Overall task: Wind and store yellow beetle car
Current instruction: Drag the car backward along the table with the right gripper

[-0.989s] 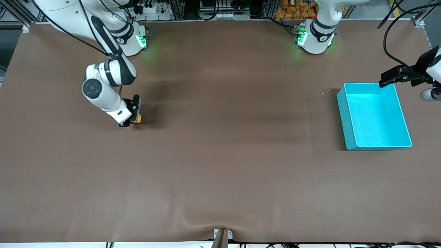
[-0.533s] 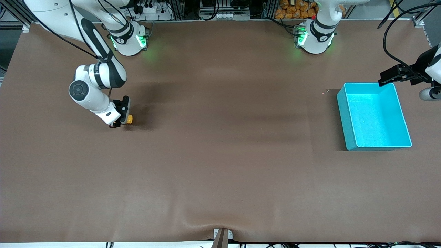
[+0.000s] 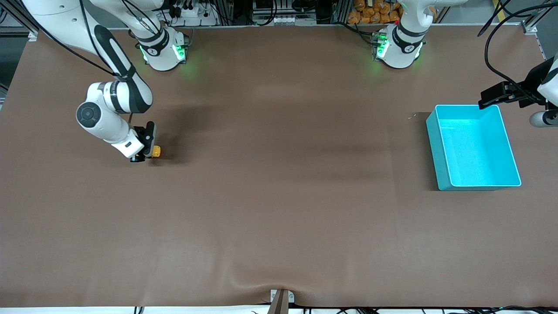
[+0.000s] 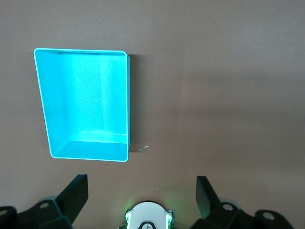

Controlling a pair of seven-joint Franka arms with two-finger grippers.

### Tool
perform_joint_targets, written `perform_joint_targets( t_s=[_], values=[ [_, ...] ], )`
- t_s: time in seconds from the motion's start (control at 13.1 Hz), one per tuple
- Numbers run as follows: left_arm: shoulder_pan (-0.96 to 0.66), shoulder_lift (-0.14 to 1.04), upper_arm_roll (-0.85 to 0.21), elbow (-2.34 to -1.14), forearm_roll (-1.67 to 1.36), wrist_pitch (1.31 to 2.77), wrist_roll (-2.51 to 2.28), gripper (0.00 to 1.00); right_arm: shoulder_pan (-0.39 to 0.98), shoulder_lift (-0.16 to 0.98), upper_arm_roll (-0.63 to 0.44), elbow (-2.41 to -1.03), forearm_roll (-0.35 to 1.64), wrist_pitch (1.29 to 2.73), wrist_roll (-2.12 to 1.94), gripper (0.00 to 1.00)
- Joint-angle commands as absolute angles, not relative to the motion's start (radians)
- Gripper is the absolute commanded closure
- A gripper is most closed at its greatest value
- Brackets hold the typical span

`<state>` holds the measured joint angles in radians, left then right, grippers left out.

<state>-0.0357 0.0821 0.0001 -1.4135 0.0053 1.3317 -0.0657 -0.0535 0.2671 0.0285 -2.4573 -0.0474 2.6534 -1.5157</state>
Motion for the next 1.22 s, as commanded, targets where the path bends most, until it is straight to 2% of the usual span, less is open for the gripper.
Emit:
perform_joint_targets(
  t_s=[0.0,0.3,1.14],
  values=[
    [-0.044,0.072,0.008,-1.411,0.003,1.321,-0.074,0.0,-0.104,0.373,0.032,-2.439,-0.072,2.711,-1.56,0.73],
    [-0.043,0.074,0.009,-1.413,0.002,1.335,-0.072,0.0,-0.147,0.374,0.032,-2.431,-0.072,2.709,-1.621,0.68],
    [-0.044,0.072,0.008,-1.416,0.006,1.345,-0.081,0.0,-0.209,0.38,0.032,-2.425,-0.072,2.701,-1.631,0.63]
  ],
)
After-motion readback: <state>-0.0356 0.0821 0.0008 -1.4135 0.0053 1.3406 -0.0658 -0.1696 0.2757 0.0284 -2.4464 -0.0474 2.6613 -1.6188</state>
